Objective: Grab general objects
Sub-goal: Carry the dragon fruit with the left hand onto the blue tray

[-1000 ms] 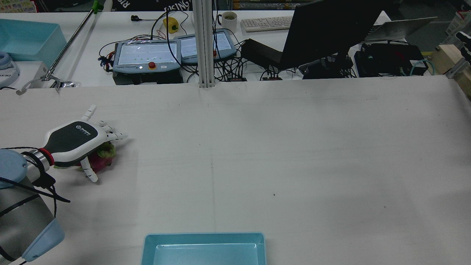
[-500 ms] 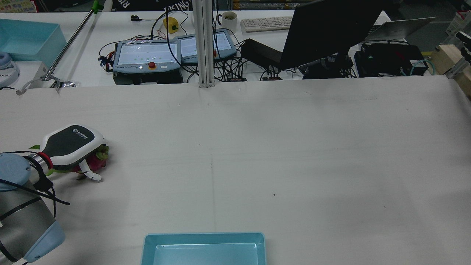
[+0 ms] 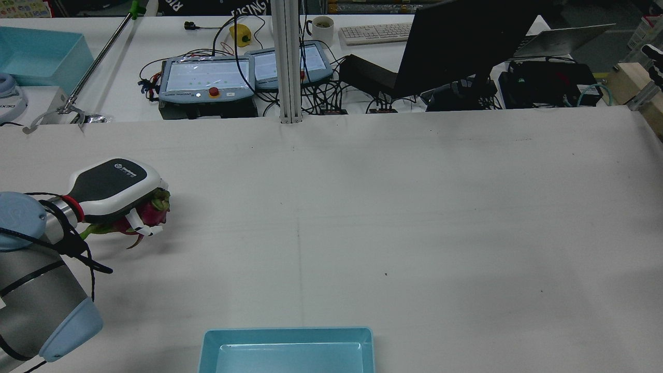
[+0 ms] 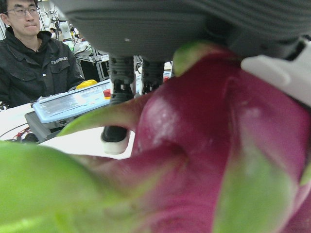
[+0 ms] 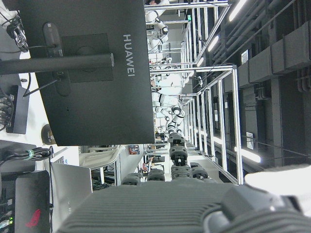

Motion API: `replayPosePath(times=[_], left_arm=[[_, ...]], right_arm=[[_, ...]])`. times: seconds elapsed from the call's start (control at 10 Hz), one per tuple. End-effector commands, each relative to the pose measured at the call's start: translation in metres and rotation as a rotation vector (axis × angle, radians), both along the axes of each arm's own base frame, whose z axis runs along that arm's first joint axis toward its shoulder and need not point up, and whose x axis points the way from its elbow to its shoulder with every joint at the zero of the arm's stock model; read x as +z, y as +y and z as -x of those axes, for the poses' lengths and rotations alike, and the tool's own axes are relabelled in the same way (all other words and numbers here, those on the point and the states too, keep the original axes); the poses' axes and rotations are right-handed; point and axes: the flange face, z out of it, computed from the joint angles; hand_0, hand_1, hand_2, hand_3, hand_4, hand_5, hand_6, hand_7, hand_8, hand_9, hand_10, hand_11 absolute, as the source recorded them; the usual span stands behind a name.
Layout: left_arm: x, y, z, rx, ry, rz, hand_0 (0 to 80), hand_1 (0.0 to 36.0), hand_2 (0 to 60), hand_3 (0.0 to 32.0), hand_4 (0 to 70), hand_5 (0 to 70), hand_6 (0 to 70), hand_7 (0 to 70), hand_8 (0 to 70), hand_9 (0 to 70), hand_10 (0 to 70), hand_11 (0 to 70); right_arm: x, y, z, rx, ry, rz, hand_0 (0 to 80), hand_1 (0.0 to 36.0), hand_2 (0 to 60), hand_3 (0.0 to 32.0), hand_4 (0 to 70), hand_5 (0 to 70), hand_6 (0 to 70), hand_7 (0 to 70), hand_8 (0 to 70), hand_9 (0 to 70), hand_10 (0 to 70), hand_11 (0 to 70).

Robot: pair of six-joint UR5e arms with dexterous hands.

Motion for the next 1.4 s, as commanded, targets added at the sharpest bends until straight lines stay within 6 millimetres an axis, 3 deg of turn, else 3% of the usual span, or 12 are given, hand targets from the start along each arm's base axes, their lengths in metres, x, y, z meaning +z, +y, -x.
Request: replayPosePath(times=[0.0,0.2,0.4,0.5,0.6,0.8,0.9,1.0,1.1,1.2,1.3], left_arm=[[-0.055,-0.019,0.003,0.157,0.256,0.089,20.9,0.0,60.0,0.0,70.0,70.0,70.0,70.0,70.0,70.0,70.0,70.0],[-0.072,-0.023,-0.003,0.412,0.549,0.173,19.1,0.0,60.0,0.0,70.0,70.0,70.0,70.0,70.0,70.0,70.0,70.0],[-0.089,-0.008,-0.02,0.589,0.619,0.216,29.2,0.0,60.0,0.0,70.0,70.0,70.0,70.0,70.0,70.0,70.0,70.0],[-0.101,0.016,-0.05,0.703,0.679,0.248,34.4,1.7,60.0,0.0,70.0,70.0,70.0,70.0,70.0,70.0,70.0,70.0],[-0.116,0.057,-0.087,0.816,0.723,0.278,39.5,5.3,60.0,0.0,70.0,70.0,70.0,70.0,70.0,70.0,70.0,70.0],[-0.146,0.134,-0.149,0.996,0.779,0.338,42.6,8.6,60.0,0.0,70.0,70.0,70.0,70.0,70.0,70.0,70.0,70.0],[-0.168,0.163,-0.176,1.065,0.812,0.362,44.1,10.5,60.0,0.0,70.0,70.0,70.0,70.0,70.0,70.0,70.0,70.0],[-0.185,0.169,-0.183,1.083,0.819,0.364,45.5,11.9,60.0,0.0,70.0,70.0,70.0,70.0,70.0,70.0,70.0,70.0],[-0.194,0.168,-0.183,1.111,0.858,0.332,46.0,11.9,60.0,0.0,70.0,70.0,70.0,70.0,70.0,70.0,70.0,70.0],[-0.195,0.173,-0.191,1.177,0.933,0.328,46.4,2.2,60.0,0.0,70.0,70.0,70.0,70.0,70.0,70.0,70.0,70.0],[-0.195,0.178,-0.194,1.217,0.97,0.319,46.9,3.9,34.0,0.0,70.0,51.5,70.0,70.0,70.0,70.0,69.2,70.0]], right_arm=[[0.0,0.0,0.0,0.0,0.0,0.0,0.0,0.0,0.0,0.0,0.0,0.0,0.0,0.0,0.0,0.0,0.0,0.0],[0.0,0.0,0.0,0.0,0.0,0.0,0.0,0.0,0.0,0.0,0.0,0.0,0.0,0.0,0.0,0.0,0.0,0.0],[0.0,0.0,0.0,0.0,0.0,0.0,0.0,0.0,0.0,0.0,0.0,0.0,0.0,0.0,0.0,0.0,0.0,0.0],[0.001,0.001,0.0,0.0,0.0,0.002,0.0,0.0,0.0,0.0,0.0,0.0,0.0,0.0,0.0,0.0,0.0,0.0],[-0.001,0.0,0.0,0.0,0.0,-0.001,0.0,0.0,0.0,0.0,0.0,0.0,0.0,0.0,0.0,0.0,0.0,0.0],[0.0,0.0,0.0,0.0,0.0,0.0,0.0,0.0,0.0,0.0,0.0,0.0,0.0,0.0,0.0,0.0,0.0,0.0],[0.0,0.0,0.0,0.0,0.0,0.0,0.0,0.0,0.0,0.0,0.0,0.0,0.0,0.0,0.0,0.0,0.0,0.0],[0.0,0.0,0.0,0.0,0.0,0.0,0.0,0.0,0.0,0.0,0.0,0.0,0.0,0.0,0.0,0.0,0.0,0.0],[0.0,0.0,0.0,0.0,0.0,0.0,0.0,0.0,0.0,0.0,0.0,0.0,0.0,0.0,0.0,0.0,0.0,0.0],[0.0,0.0,0.0,0.0,0.0,0.0,0.0,0.0,0.0,0.0,0.0,0.0,0.0,0.0,0.0,0.0,0.0,0.0],[-0.001,0.0,0.0,0.0,0.0,-0.001,0.0,0.0,0.0,0.0,0.0,0.0,0.0,0.0,0.0,0.0,0.0,0.0]])
